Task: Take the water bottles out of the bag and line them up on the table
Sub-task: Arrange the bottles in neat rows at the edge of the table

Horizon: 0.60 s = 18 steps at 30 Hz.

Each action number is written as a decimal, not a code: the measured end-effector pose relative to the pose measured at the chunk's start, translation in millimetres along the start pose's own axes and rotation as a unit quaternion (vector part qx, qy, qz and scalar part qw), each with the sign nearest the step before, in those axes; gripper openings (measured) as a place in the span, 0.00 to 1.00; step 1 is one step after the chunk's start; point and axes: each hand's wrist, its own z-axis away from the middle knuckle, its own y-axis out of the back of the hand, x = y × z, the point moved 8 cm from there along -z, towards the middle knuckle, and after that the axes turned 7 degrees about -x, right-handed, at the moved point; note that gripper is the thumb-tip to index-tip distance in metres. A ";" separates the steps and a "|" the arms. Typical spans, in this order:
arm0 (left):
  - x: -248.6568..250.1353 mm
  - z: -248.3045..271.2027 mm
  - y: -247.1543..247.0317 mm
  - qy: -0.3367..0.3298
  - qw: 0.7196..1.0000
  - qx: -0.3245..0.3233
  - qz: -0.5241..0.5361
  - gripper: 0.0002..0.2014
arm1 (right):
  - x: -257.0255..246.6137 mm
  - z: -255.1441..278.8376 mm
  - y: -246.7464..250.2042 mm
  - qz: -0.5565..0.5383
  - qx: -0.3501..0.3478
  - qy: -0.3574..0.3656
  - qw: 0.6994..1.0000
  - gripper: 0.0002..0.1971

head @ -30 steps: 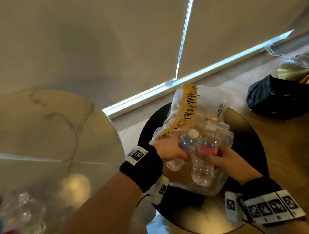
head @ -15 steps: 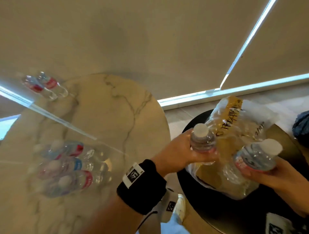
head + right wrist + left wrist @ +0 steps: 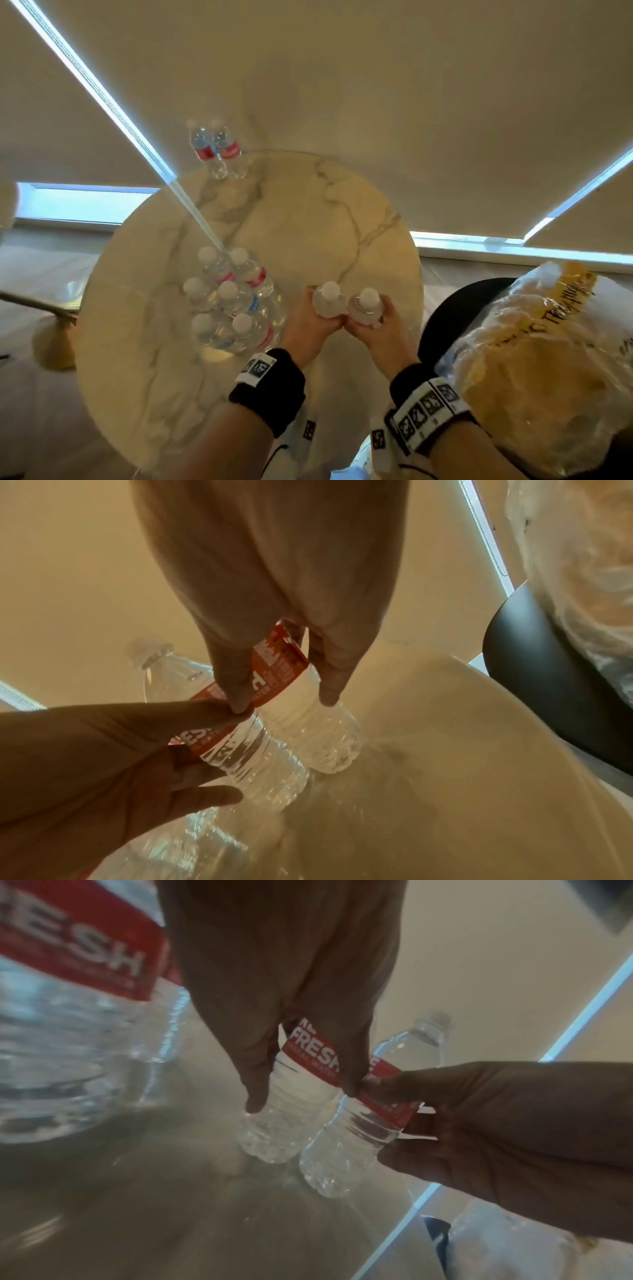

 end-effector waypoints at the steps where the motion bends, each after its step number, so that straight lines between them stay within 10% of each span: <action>1: -6.9 -1.9 4.5 -0.001 1.000 0.010 0.012 0.28 | -1.3 -1.1 -5.7 0.006 0.001 0.000 1.000 0.31; 10: -18.2 13.5 13.4 0.035 0.997 -0.061 -0.034 0.55 | -19.8 8.9 -6.5 0.138 0.000 0.009 0.990 0.43; 18: 21.9 112.3 86.6 0.032 0.968 -0.187 -0.162 0.31 | -154.3 65.0 -46.1 0.172 0.097 0.145 0.970 0.15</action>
